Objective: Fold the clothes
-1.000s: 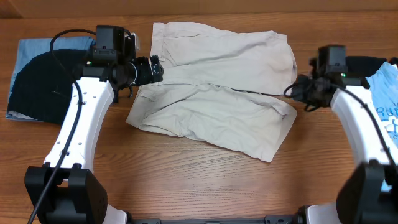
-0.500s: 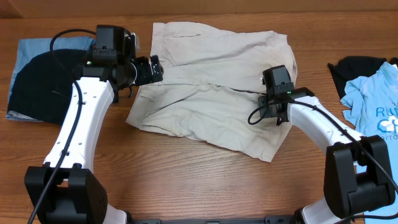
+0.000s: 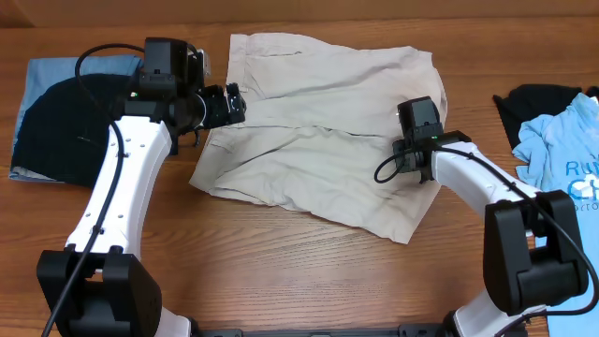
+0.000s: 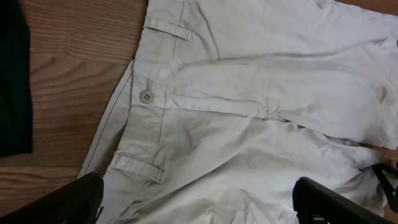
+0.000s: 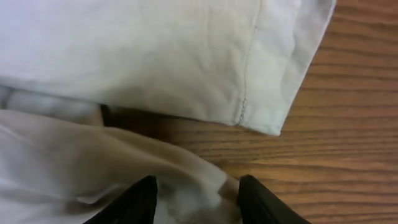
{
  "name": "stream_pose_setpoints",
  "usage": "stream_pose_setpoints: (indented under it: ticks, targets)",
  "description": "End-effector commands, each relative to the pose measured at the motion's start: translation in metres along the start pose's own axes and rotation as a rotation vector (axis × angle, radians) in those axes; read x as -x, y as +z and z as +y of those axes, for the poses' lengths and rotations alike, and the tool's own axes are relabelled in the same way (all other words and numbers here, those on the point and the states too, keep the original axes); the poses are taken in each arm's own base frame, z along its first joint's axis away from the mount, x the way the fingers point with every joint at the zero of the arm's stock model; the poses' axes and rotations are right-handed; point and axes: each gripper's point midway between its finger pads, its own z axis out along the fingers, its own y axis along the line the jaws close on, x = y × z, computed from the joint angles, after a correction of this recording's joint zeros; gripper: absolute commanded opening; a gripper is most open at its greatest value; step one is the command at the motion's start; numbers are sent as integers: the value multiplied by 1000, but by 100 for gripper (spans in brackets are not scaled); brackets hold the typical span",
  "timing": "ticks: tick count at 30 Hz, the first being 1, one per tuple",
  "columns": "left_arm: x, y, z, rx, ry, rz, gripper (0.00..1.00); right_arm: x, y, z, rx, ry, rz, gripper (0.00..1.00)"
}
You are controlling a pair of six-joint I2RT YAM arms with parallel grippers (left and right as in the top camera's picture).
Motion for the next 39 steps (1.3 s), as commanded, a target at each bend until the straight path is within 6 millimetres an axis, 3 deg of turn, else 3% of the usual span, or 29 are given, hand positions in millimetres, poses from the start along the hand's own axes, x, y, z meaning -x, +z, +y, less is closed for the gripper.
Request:
stream_pose_setpoints:
  ticks: [1,5,6,8,9,11,14,18,24,27,29,31,35,39]
  targets:
    - [1,2,2,0,-6,-1,100,0,0,-9,-51,-13,1,46]
    - [1,2,2,0,-6,-1,100,-4,-1,-16,-89,-18,14,46]
    - [1,2,2,0,-6,-1,100,-2,-1,-19,-109,-16,8,42]
    - [1,2,2,0,-6,-1,100,1,-2,-27,-152,-11,-5,30]
    - [1,2,2,0,-6,-1,100,4,-3,-31,-179,-7,-16,14]
    - [1,2,2,0,-6,-1,100,9,-2,-37,-194,13,-39,4]
    - [1,2,2,0,-6,-1,100,18,3,-52,-176,80,-72,4]
    - [1,2,2,0,-6,-1,100,25,13,-58,-29,115,-103,4]
    - [1,2,2,0,-6,-1,100,33,17,-91,-43,207,-146,4]
    - [1,2,2,0,-6,-1,100,52,6,-103,-51,257,-177,10]
    - [1,2,2,0,-6,-1,100,61,-7,-109,-49,279,-163,27]
    - [1,2,2,0,-6,-1,100,65,-21,-113,-45,274,-132,53]
    - [1,2,2,0,-6,-1,100,75,-59,-119,-8,400,-95,57]
    - [1,2,2,0,-6,-2,100,86,-119,-106,156,395,-85,65]
